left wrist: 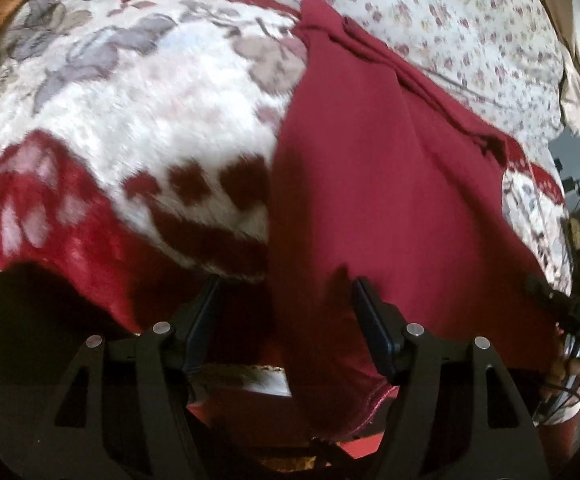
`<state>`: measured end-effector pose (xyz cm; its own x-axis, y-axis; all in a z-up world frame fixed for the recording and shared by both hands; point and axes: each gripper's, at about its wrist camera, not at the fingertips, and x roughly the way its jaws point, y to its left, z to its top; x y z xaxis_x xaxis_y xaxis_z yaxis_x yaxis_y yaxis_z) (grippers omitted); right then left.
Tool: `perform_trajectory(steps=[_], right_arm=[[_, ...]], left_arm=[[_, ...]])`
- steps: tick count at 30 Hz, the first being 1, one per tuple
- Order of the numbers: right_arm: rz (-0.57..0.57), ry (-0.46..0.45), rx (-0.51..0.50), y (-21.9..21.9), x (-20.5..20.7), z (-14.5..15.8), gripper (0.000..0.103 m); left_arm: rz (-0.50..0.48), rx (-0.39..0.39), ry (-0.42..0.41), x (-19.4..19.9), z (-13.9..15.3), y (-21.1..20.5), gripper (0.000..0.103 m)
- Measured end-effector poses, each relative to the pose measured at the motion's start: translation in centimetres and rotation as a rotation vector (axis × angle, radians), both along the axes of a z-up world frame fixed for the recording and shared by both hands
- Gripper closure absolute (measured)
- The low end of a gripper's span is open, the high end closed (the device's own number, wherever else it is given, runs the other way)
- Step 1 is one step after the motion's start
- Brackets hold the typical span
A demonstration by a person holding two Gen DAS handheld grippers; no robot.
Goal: Fold small clothes
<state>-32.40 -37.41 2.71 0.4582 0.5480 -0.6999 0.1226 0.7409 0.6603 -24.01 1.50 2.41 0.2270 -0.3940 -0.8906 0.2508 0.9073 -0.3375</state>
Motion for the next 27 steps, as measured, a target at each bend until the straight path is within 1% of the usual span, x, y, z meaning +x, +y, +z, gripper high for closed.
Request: perform_trajectory(steps=[1, 2, 4, 7, 9, 10, 11, 13, 16, 19, 23, 24, 27], right_arm=[[0.003, 0.008, 0.002, 0.0, 0.0, -0.2, 0.061], [0.008, 0.012, 0.002, 0.1, 0.1, -0.4, 0.06], [0.027, 0.005, -0.008, 0.4, 0.1, -0.4, 0.06], [0.07, -0.012, -0.035, 1.4, 0.0, -0.3, 0.06], [0.108, -0.015, -0.047, 2.1, -0.1, -0.4, 0.068], [0.115, -0.019, -0.062, 2.3, -0.1, -0.3, 0.072], [0.116, -0.028, -0.075, 2.5, -0.1, -0.1, 0.076], [0.112, -0.053, -0.084, 2.4, 0.0, 0.5, 0.08], [0.096, -0.093, -0.073, 1.8, 0.3, 1.5, 0.084], [0.084, -0.144, -0.063, 0.7, 1.1, 3.0, 0.086], [0.041, -0.207, -0.04, -1.2, 3.3, 5.0, 0.086], [0.03, -0.224, -0.042, -1.7, 4.0, 5.5, 0.086], [-0.027, -0.261, -0.008, -3.7, 6.9, 6.9, 0.086]], left_arm=[[-0.003, 0.012, -0.009, -0.1, -0.1, -0.3, 0.036], [-0.005, 0.018, -0.016, -0.1, -0.1, -0.6, 0.034], [-0.003, 0.009, -0.012, 0.0, -0.2, -0.8, 0.032], [-0.001, -0.014, -0.004, 0.3, -0.3, -0.7, 0.032], [0.0, -0.035, 0.002, 0.6, -0.3, -0.5, 0.034], [0.0, -0.045, -0.001, 0.7, -0.2, -0.4, 0.047], [-0.001, -0.047, -0.001, 0.8, -0.1, -0.2, 0.068], [-0.005, -0.04, 0.007, 1.0, -0.2, -0.2, 0.088], [-0.033, -0.065, 0.002, 1.2, 0.4, -0.4, 0.097], [-0.055, -0.143, -0.015, 2.1, 2.1, -0.6, 0.097], [-0.063, -0.249, -0.059, 5.1, 5.0, -1.7, 0.097], [-0.068, -0.269, -0.086, 6.2, 6.0, -2.3, 0.097], [-0.085, -0.286, -0.173, 9.6, 8.8, -4.4, 0.097]])
